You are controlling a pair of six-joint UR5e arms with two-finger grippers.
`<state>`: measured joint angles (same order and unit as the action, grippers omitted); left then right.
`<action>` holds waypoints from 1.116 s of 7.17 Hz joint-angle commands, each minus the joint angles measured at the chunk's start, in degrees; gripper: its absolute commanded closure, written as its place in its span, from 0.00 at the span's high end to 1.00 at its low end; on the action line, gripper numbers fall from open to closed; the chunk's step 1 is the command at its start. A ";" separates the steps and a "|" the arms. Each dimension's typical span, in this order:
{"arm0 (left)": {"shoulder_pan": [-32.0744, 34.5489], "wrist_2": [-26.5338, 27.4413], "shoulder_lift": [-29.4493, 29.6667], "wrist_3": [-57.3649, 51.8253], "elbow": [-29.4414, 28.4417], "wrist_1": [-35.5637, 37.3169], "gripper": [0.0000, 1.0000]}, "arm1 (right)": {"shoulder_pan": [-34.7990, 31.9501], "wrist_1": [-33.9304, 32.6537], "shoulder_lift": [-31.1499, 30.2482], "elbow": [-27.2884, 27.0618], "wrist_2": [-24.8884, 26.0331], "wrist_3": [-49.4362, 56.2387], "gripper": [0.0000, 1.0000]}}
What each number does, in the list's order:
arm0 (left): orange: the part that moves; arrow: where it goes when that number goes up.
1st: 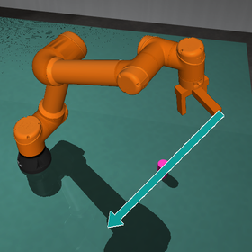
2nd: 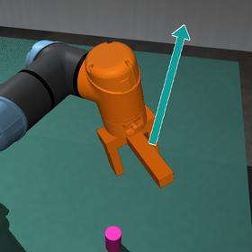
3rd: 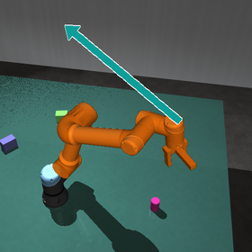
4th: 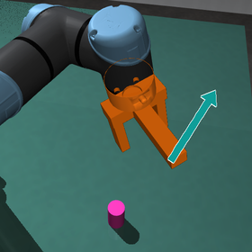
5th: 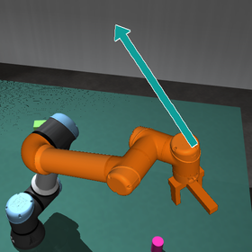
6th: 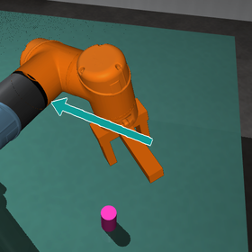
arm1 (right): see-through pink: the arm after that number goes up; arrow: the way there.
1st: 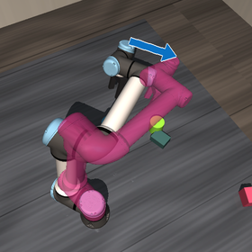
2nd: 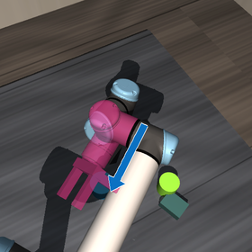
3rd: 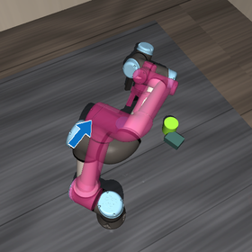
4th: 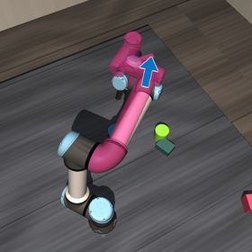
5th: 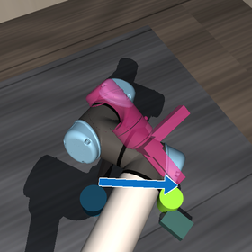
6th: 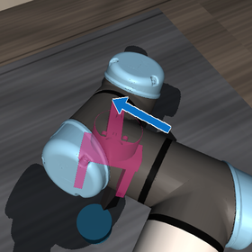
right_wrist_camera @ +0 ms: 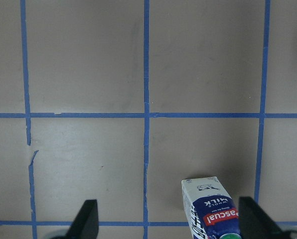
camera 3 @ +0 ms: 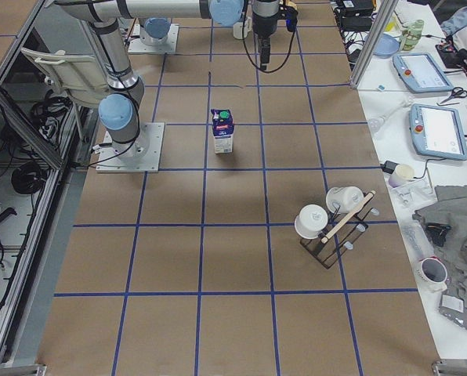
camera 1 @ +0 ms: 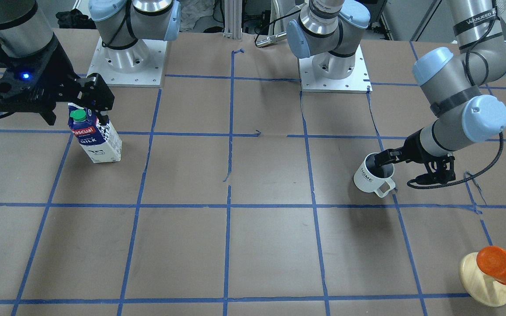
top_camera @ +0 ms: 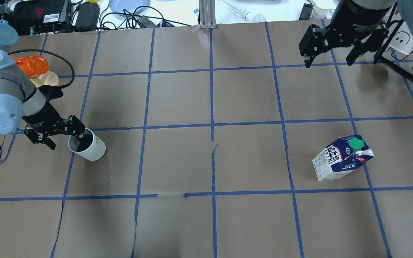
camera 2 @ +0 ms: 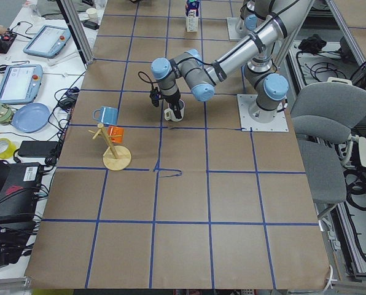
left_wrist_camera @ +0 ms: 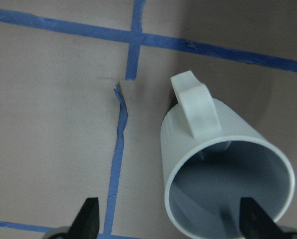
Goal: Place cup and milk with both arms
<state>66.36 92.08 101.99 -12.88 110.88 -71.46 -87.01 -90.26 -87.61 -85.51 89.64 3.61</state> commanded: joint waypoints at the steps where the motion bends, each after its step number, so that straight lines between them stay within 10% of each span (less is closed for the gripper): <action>1: 0.00 0.03 1.45 0.57 -0.14 0.87 0.73 | 0.00 -3.31 0.07 -0.09 0.10 -0.18 1.00; 2: 0.00 -0.14 1.80 0.40 -0.14 0.97 0.61 | 0.00 -3.52 0.16 -0.09 0.10 -0.01 1.00; 4: 0.00 -0.23 2.25 -0.03 -0.58 0.97 0.06 | 0.00 -3.52 0.25 -0.27 0.18 0.17 1.00; 8: 0.17 -2.08 2.51 5.28 -3.37 0.10 0.00 | 0.00 -3.43 0.42 -0.36 0.19 0.78 1.00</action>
<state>66.44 90.29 104.25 -10.83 108.99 -70.73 -87.01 -93.79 -87.21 -85.84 89.82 4.28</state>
